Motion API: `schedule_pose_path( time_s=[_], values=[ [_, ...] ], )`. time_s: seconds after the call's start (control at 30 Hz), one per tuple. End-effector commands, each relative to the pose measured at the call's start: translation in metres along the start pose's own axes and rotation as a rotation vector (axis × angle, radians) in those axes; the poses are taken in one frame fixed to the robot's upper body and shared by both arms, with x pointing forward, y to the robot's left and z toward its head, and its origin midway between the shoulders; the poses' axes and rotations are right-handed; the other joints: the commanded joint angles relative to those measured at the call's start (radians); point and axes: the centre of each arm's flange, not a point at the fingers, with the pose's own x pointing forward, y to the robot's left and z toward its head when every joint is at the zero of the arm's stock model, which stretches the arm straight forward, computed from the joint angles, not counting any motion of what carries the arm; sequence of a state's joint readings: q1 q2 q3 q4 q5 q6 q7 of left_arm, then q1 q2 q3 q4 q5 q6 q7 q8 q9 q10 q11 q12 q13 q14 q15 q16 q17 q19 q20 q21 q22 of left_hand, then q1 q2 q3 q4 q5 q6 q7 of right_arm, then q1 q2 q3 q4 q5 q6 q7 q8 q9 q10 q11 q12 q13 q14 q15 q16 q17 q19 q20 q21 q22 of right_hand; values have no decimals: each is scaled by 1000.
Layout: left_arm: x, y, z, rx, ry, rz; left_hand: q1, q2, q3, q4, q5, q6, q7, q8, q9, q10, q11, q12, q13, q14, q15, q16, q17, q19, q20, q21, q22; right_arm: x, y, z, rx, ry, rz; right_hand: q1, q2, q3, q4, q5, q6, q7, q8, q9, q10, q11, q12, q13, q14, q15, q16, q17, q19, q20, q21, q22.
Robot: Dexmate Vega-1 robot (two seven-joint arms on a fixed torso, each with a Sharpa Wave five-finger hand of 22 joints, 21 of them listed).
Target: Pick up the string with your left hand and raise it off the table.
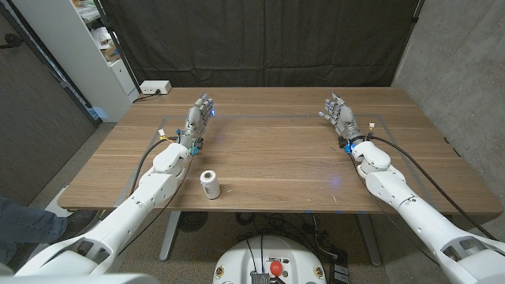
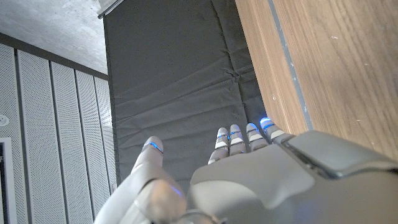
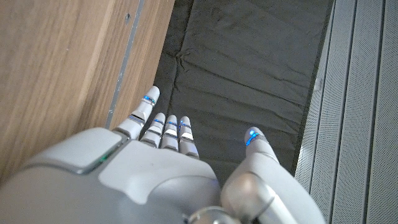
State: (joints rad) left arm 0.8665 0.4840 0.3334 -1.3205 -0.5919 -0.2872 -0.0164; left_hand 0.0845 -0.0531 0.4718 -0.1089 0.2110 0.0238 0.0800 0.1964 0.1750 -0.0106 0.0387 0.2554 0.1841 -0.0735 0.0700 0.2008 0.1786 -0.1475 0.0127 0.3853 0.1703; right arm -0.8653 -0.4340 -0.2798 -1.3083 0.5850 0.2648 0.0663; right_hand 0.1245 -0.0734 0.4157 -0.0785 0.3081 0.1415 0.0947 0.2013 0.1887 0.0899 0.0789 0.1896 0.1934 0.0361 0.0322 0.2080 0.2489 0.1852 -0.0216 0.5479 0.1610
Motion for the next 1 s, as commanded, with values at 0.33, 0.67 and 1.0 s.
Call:
schedule_pose_path(
  time_s=[0.33,0.67,1.0],
  values=[
    [-12,-2,2,18,-9,27,20,29,20,0,0,21,0,6,3,17,0,3,5,9,-10,5,2,4,8,-5,3,-11,-2,-3,-1,14,-11,7,3,5,-1,3,8,-1,1,2,9,4,7,3,-6,10,3,1,4,5,-6,3],
    [-22,3,0,26,-25,45,32,49,29,-2,-5,29,0,6,3,26,-2,2,6,18,-11,6,1,9,14,-11,3,-13,0,-7,-3,22,-14,6,4,5,-1,2,12,2,2,2,9,5,7,2,-9,11,2,0,3,8,-13,4],
    [-33,10,6,40,-24,44,39,59,34,-4,-9,30,-2,4,3,31,-6,1,6,22,-12,5,1,9,16,-15,3,-14,2,-6,10,9,-16,7,6,4,-2,1,14,2,2,2,9,5,7,1,-8,13,3,-2,5,6,-18,4]
  ],
)
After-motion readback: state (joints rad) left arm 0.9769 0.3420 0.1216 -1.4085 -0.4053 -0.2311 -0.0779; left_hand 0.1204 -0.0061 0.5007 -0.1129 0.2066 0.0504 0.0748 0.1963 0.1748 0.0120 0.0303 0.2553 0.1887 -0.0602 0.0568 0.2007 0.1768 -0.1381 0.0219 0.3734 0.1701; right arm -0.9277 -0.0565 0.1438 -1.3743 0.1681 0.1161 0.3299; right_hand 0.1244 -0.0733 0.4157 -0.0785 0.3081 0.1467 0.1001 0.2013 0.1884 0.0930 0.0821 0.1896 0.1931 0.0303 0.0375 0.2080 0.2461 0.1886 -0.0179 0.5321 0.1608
